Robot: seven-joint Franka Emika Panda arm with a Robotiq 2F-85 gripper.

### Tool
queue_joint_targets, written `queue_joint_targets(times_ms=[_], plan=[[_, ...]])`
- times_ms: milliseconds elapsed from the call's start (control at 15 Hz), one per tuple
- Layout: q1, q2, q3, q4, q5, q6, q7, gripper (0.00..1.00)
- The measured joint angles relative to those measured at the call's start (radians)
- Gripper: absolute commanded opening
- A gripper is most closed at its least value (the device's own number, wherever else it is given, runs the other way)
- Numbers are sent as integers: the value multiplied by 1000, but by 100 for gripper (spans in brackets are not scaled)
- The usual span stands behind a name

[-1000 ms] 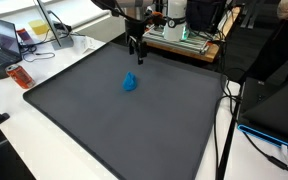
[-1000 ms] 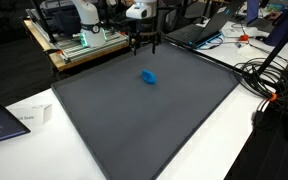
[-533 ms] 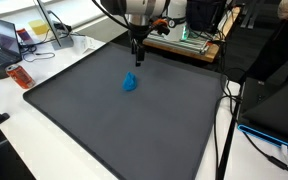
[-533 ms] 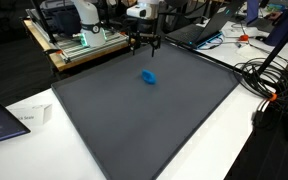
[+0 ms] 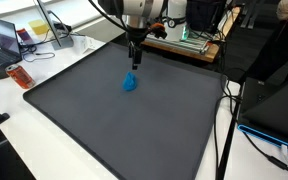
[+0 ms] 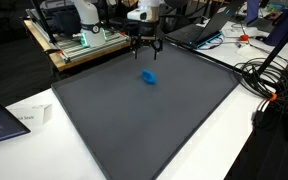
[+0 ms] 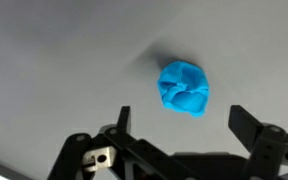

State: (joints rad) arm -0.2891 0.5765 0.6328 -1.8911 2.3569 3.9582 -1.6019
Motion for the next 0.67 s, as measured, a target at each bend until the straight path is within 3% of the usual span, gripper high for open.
queue_joint_targets(times_ms=[667], plan=[[65,156,-61,168,27,1,-148,100]])
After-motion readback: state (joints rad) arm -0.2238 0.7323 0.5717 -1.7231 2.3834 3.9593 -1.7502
